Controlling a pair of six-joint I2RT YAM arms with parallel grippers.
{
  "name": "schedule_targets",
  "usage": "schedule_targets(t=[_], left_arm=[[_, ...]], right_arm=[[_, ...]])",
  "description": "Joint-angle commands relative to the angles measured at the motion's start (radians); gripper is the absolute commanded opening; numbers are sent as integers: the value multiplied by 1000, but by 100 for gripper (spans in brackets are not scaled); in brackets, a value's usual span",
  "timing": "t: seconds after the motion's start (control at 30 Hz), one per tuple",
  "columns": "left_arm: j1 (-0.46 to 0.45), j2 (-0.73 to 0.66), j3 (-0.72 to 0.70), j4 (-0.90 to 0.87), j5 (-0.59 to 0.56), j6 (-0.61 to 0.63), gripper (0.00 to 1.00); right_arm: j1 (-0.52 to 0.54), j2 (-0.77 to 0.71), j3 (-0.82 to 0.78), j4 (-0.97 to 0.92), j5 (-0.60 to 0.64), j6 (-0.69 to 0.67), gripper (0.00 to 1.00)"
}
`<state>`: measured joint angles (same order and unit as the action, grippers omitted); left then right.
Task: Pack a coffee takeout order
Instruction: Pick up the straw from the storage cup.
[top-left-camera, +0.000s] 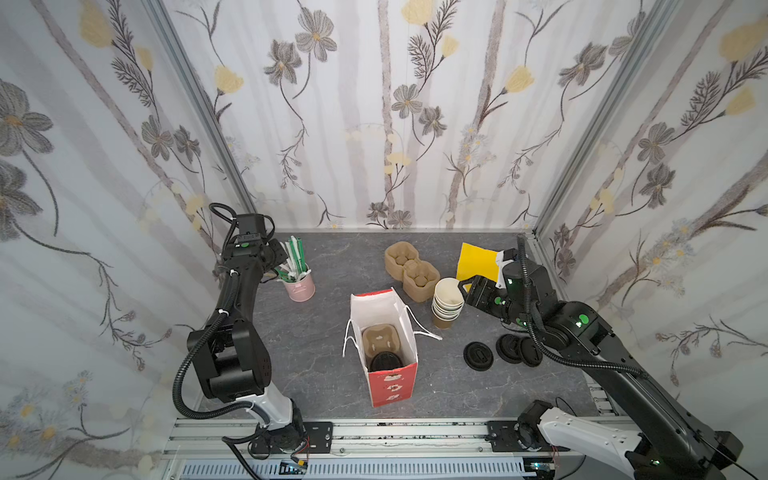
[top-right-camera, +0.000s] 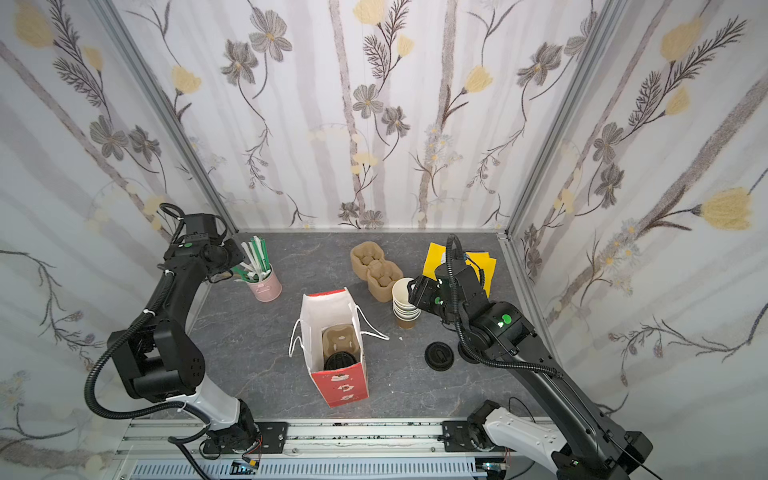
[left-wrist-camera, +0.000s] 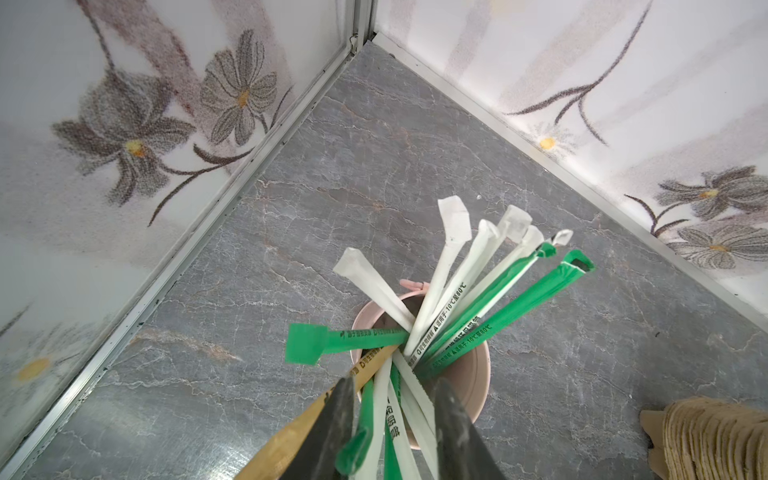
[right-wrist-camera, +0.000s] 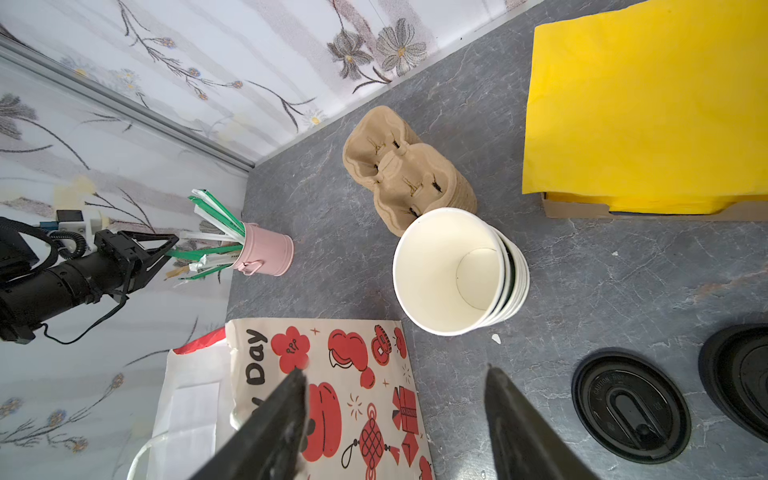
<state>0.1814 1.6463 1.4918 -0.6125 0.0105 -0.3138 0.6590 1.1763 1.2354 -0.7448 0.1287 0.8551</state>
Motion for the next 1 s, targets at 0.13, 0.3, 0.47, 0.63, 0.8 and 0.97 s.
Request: schedule_targets(t=[0.13,0.3,0.47,0.63,0.8,0.97], left_arm=[[-10,8,-14,33,-62,13,30],[-14,1,-32,38,-89,20,26],[-19,-3,-45,39,-96,27,23],[-19,0,-47,41,-104,33,20],[-21,1,-47,43,-108,33,18],[-22,-2,-47,45,-107,32,13]], right_arm=[[0,3,-2,44,-3,6,68],[-1,5,0,44,-1,5,68],[-1,6,2,44,-2,5,68],[-2,8,5,44,-4,5,68],[-2,8,7,42,-6,7,68],[-2,10,9,42,-8,7,68]])
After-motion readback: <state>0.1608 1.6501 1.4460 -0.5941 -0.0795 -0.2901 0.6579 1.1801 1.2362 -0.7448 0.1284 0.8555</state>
